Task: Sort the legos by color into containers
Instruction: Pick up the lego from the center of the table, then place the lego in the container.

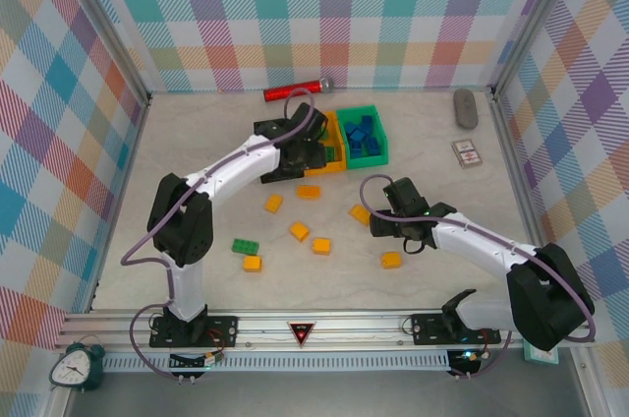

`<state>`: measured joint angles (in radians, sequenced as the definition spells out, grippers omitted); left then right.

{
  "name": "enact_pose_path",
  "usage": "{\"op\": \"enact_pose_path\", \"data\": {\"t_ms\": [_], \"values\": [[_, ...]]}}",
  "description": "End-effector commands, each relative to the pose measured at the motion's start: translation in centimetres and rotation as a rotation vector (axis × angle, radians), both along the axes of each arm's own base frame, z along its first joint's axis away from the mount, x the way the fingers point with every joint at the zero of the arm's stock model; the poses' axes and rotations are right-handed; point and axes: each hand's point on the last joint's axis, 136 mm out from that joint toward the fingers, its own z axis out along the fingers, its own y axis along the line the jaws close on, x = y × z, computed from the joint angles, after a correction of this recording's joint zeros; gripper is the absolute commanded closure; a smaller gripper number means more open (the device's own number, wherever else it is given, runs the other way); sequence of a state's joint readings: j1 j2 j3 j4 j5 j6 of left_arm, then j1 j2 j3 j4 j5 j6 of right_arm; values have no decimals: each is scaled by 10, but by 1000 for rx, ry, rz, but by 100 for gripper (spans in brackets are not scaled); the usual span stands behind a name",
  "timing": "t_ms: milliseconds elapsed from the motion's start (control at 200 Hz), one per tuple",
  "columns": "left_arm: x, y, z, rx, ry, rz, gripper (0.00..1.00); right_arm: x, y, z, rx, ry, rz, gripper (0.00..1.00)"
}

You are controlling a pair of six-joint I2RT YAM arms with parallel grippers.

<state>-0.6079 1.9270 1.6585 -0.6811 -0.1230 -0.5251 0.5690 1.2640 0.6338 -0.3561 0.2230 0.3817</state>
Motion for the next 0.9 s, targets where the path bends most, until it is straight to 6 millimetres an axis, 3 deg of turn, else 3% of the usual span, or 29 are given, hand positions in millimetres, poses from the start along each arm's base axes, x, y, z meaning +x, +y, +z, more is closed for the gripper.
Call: {"op": "enact_pose_path", "data": {"t_ms": [0,235,370,480,675,895], "values": [[21,3,0,-48,17,-2,46,1,3,2,31,-11,-3,23],[79,-6,16,-179,-24,8,45,2,3,2,35,-22,-2,23],[100,-18,30,-211,-62,-15,44,2,3,3,37,-30,-3,23],[111,-19,30,-198,-66,-3,42,2,2,3,38,-31,-5,23],[99,-19,39,-226,-68,-11,41,1,2,3,40,-35,-4,23],[48,9,40,-239,-91,9,41,2,3,2,41,-32,1,23]]}}
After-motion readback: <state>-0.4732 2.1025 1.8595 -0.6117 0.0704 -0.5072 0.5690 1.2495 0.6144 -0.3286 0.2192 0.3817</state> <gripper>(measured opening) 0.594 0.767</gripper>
